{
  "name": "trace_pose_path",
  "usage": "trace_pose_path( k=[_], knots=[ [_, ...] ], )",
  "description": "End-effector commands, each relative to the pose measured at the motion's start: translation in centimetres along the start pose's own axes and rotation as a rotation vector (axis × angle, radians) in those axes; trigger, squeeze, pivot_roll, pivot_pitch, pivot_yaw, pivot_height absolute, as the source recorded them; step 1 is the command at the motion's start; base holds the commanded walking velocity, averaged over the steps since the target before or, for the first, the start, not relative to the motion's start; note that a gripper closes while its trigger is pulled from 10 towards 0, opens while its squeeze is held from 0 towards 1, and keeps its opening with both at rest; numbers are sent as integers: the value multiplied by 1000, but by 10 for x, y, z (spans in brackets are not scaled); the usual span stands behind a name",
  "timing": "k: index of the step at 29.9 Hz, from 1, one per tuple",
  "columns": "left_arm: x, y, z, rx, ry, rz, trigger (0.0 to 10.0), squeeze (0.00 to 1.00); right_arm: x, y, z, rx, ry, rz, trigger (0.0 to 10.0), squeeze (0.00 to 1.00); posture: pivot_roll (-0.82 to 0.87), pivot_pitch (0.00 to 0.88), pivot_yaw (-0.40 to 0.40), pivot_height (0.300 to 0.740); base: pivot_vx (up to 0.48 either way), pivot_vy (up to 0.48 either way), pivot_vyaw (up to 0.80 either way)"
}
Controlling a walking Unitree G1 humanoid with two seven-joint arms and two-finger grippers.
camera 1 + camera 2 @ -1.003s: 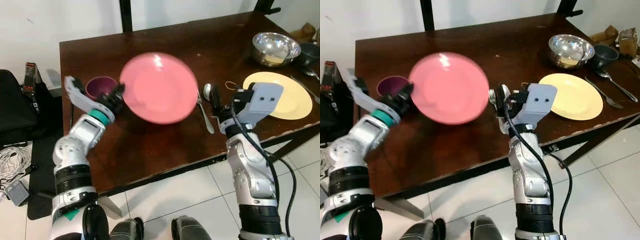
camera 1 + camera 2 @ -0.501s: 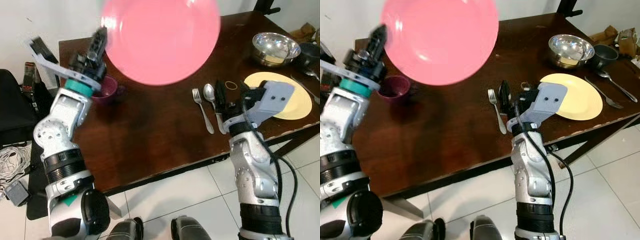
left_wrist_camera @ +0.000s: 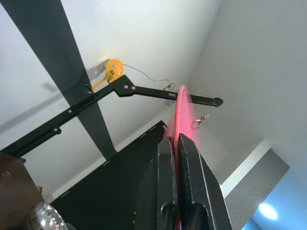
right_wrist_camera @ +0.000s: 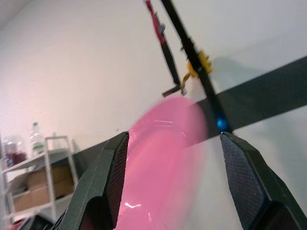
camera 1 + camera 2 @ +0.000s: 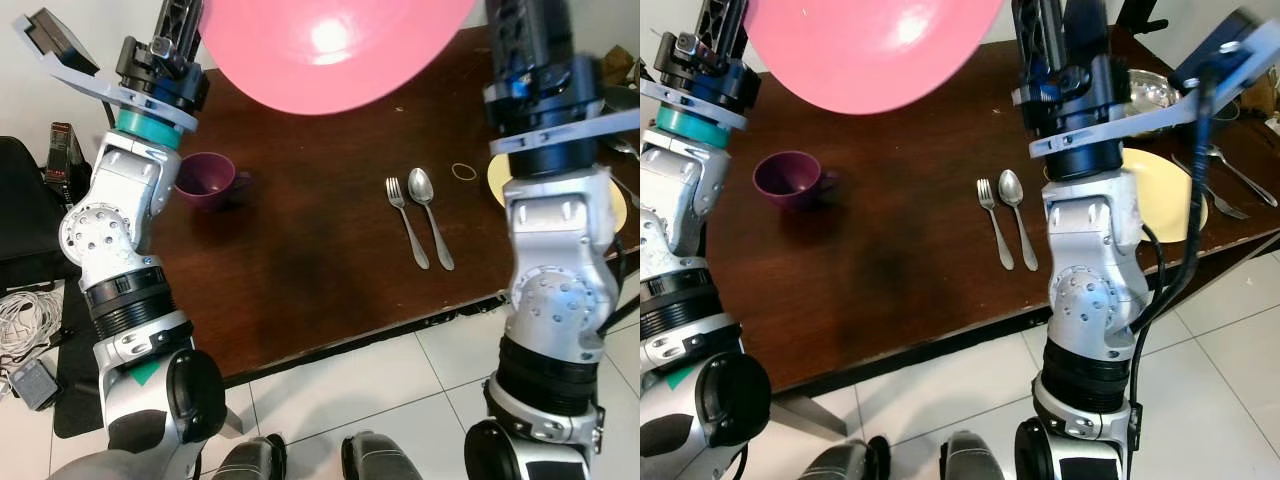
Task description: Setting the table
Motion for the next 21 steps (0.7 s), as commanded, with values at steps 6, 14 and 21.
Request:
trace_pose_path(
  k=[6, 14, 21],
  knots=[
    [5, -7, -8, -8, -13, -10, 10000, 0, -6, -3, 15, -7, 24, -173, 10000, 0, -133, 0, 68, 740, 0, 0, 0],
    [7, -9, -9, -12, -18, -4, 10000, 0, -3, -6, 22, -27, 15, -240, 10000, 0, -136, 0, 70, 740, 0, 0, 0],
    [-5, -13, -12, -28, 19, 33, 10000, 0, -18, 4, 21, 5, 43, -372, 10000, 0, -134, 0, 70, 740, 0, 0, 0]
  ],
)
Point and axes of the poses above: a point about 5 cm out from each wrist's last joint towards the gripper, its own z axis pointing back from the gripper into the wrist, its own x axis along the axis of the wrist's last joint, y = z × x, the point moved 1 cm from there along -z, pointing out of the wrist towards the gripper
